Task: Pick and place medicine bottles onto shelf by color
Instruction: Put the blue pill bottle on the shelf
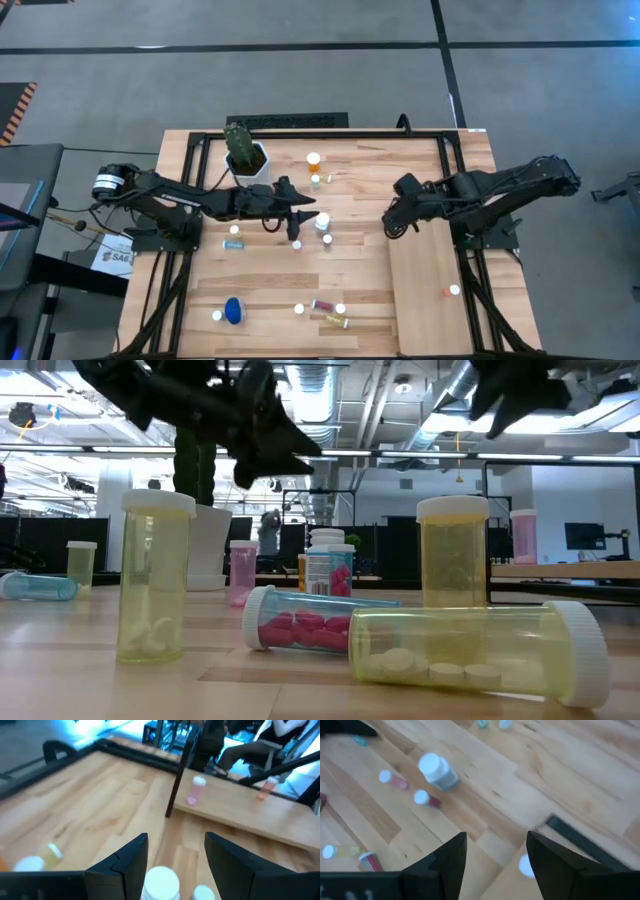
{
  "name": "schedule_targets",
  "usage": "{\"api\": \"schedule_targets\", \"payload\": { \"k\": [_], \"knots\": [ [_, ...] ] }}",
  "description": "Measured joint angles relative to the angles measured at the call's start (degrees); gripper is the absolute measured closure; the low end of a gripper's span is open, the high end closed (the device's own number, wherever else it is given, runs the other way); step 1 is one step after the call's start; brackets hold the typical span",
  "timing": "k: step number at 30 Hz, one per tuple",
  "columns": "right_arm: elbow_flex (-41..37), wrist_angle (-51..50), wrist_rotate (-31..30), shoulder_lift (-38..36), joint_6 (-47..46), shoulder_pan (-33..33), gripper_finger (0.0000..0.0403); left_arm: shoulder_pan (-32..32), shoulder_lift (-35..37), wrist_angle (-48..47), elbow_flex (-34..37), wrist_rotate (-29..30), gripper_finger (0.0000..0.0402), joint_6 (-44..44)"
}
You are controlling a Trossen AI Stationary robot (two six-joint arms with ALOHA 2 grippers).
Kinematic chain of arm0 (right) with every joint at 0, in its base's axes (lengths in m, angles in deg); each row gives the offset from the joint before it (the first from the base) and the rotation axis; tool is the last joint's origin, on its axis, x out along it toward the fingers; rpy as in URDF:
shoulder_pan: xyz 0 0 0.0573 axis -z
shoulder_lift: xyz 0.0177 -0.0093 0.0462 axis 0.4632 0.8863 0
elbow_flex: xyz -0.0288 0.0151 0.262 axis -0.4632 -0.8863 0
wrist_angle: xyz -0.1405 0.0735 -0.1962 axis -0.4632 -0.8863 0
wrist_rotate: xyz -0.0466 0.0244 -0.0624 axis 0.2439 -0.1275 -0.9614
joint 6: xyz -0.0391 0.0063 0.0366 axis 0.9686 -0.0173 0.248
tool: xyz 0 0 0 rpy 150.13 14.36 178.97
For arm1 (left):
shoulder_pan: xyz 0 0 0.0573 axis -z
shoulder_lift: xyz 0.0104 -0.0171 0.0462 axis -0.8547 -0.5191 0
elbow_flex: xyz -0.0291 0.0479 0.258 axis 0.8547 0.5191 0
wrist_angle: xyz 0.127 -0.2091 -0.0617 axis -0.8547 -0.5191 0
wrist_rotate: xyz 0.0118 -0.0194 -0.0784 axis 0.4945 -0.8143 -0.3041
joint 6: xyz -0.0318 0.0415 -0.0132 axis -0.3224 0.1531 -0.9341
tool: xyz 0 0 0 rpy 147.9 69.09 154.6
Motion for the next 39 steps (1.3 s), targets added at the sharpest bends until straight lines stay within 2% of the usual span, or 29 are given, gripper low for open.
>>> {"api": "schedule_targets", "payload": {
  "k": [6, 11, 16, 24, 30, 34, 39],
  "knots": [
    [0.0, 4.4, 0.0, 0.1, 7.7, 3.1, 0.0177, -1.5, -5.0, 4.0, 0.0, 2.6, 0.0219, -3.1],
    [0.1, 9.7, 1.2, 2.1, 15.4, 6.8, 0.0177, -1.8, -4.4, 3.8, 0.0, -3.0, 0.0219, -4.0],
    [0.1, 15.7, 5.8, 5.9, 24.6, 9.8, 0.0177, -1.4, -0.9, -0.6, 0.0, -8.7, 0.0219, -4.8],
    [0.0, 20.6, 9.1, 14.2, 37.1, 12.3, 0.0177, 0.3, 5.5, -14.2, 0.1, -4.1, 0.0219, -7.9],
    [0.1, 27.7, 11.0, 20.1, 48.3, 10.3, 0.0177, 1.8, 10.6, -22.0, 0.0, -2.0, 0.0219, -9.1],
    [0.0, 30.9, 12.6, 22.5, 52.3, 9.6, 0.0177, 2.4, 15.3, -26.3, 0.0, -1.0, 0.0219, -9.5],
    [0.0, 35.4, 12.6, 25.9, 53.8, 9.2, 0.0177, 2.7, 20.8, -27.1, 0.1, -0.4, 0.0219, -8.2]
  ]
}}
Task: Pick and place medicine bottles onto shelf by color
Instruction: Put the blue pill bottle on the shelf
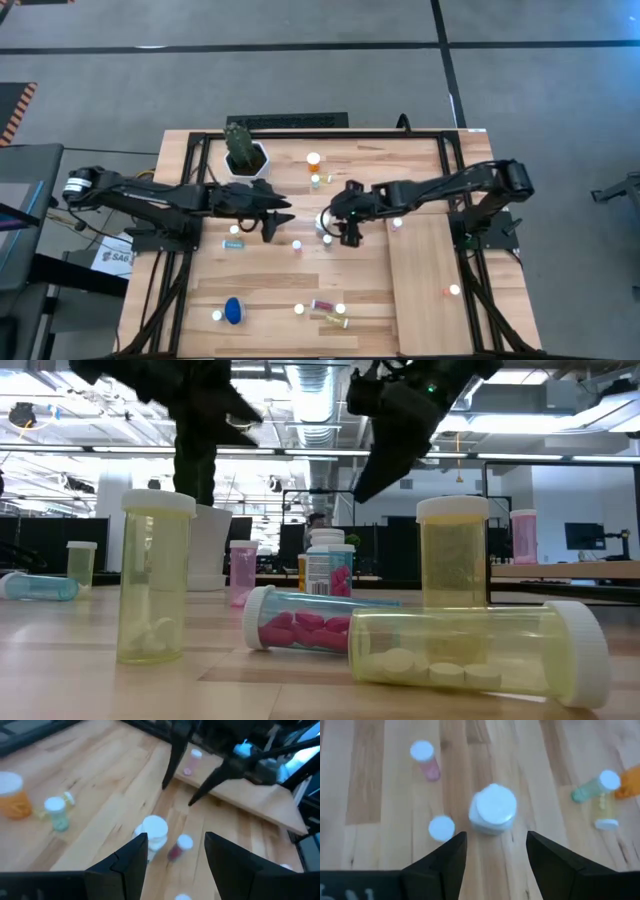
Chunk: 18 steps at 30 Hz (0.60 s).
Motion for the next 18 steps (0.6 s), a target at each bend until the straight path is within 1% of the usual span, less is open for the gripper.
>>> {"api": "schedule_targets", "payload": {
  "k": [1, 3, 5, 7, 8, 10, 12, 14, 15, 18],
  "knots": [
    [0.1, 1.8, 0.0, 0.7, 0.1, -0.2, 0.0177, 0.0, 0.7, 0.7, -0.3, 0.1, 0.0219, 0.2],
    [0.0, 1.8, 0.1, 2.0, 0.3, -0.6, 0.0177, 0.0, 3.3, -1.6, 0.1, 0.7, 0.0219, 0.3],
    [0.0, 3.0, 0.1, 3.2, 0.0, -1.2, 0.0177, 0.0, 4.5, -0.9, -0.3, 0.9, 0.0219, 0.5],
    [-0.1, 2.8, 0.2, 3.9, -1.7, -1.9, 0.0177, 0.0, 6.2, -3.9, 0.1, 1.8, 0.0219, 0.5],
    [0.2, 4.5, 0.2, 4.2, -3.1, -2.3, 0.0177, 0.1, 6.6, -3.3, -0.1, 1.9, 0.0219, 0.5],
    [0.0, 3.5, 0.6, 4.2, -6.8, -3.2, 0.0177, 0.2, 7.7, -5.7, 0.0, 2.1, 0.0219, 0.6],
    [0.1, 4.9, 0.9, 4.6, -10.5, -4.3, 0.0177, 0.2, 8.0, -5.1, -0.2, 2.3, 0.0219, 0.6],
    [-0.1, 3.8, 0.8, 4.3, -13.7, -5.2, 0.0177, 0.3, 8.6, -6.7, 0.0, 2.4, 0.0219, 1.3],
    [0.0, 5.2, 0.7, 4.4, -15.5, -5.7, 0.0177, 0.3, 8.5, -6.0, -0.1, 2.4, 0.0219, 1.8],
    [0.0, 5.7, 0.7, 4.6, -22.7, -6.5, 0.0177, 0.3, 8.8, -6.8, 0.0, 2.3, 0.0219, 2.1]
  ]
}}
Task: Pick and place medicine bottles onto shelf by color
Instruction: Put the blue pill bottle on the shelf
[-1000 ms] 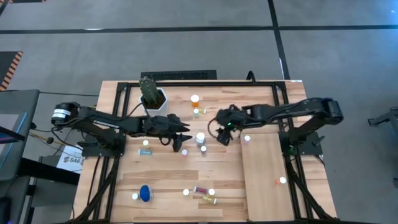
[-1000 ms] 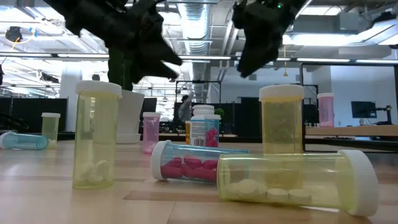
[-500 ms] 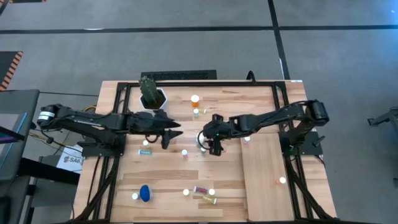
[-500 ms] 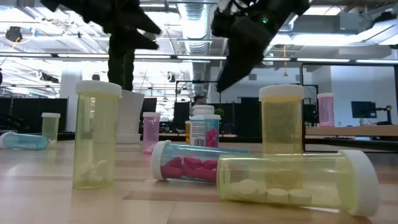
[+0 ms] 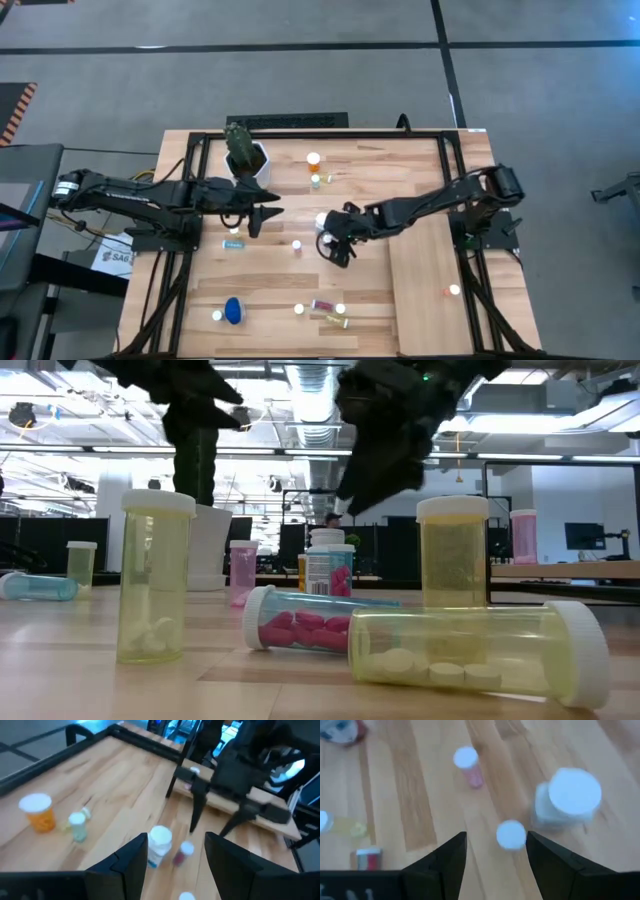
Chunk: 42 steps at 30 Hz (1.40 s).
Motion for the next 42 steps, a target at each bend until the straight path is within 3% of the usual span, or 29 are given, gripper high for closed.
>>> {"api": "schedule_targets", "payload": {
  "k": [6, 10, 32, 42],
  "knots": [
    [0.0, 2.0, -0.7, 0.6, -8.3, -1.3, 0.0177, 0.4, 0.2, -2.6, -0.1, 0.4, 0.0219, 0.7],
    [0.0, 1.3, -4.4, 0.6, -9.2, -2.2, 0.0177, 1.5, 0.2, -2.5, -0.1, 0.5, 0.0219, 0.9],
    [-0.4, -0.2, -12.2, 0.7, -23.4, -2.6, 0.0177, 6.5, 0.2, -1.9, -0.1, 2.3, 0.0219, -0.3],
    [-0.3, 2.3, -13.9, 7.0, -24.3, -4.0, 0.0177, 6.4, 0.2, -2.2, -0.1, 2.5, 0.0219, -0.3]
  ]
}}
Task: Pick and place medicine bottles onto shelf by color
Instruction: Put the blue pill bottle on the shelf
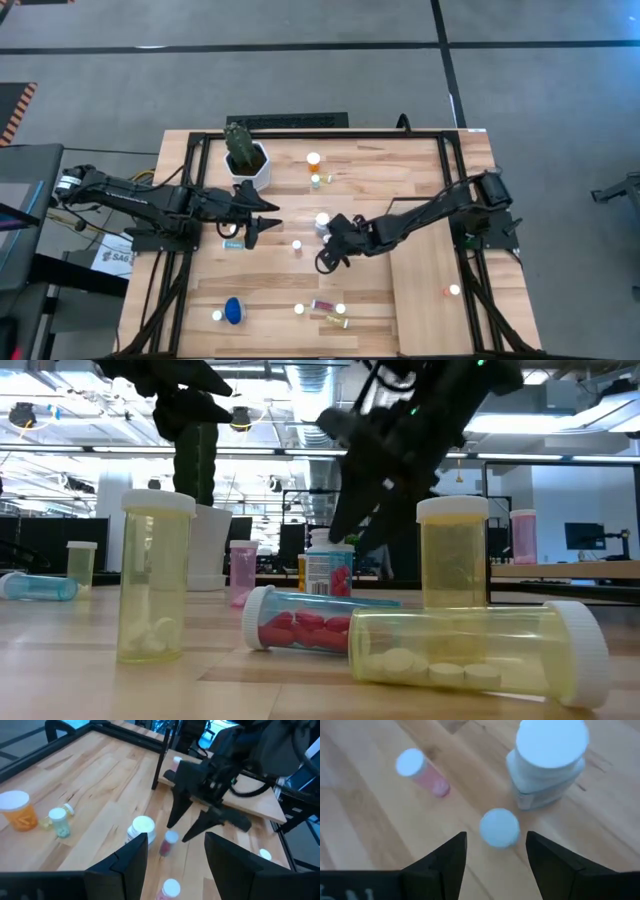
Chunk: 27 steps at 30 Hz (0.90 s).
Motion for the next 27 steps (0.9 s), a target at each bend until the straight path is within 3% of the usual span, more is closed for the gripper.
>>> {"api": "schedule_targets", "payload": {
  "k": [15, 27],
  "knots": [
    [0.1, 0.2, -2.4, 2.0, 0.6, 0.7, 0.0183, 0.0, 0.1, 0.2, 0.0, 0.1, 0.0219, 0.0],
    [0.1, 0.3, -0.7, 1.9, 1.2, 0.6, 0.0278, 0.0, 0.1, 0.2, 0.0, 0.2, 0.0219, 0.0]
  ]
}}
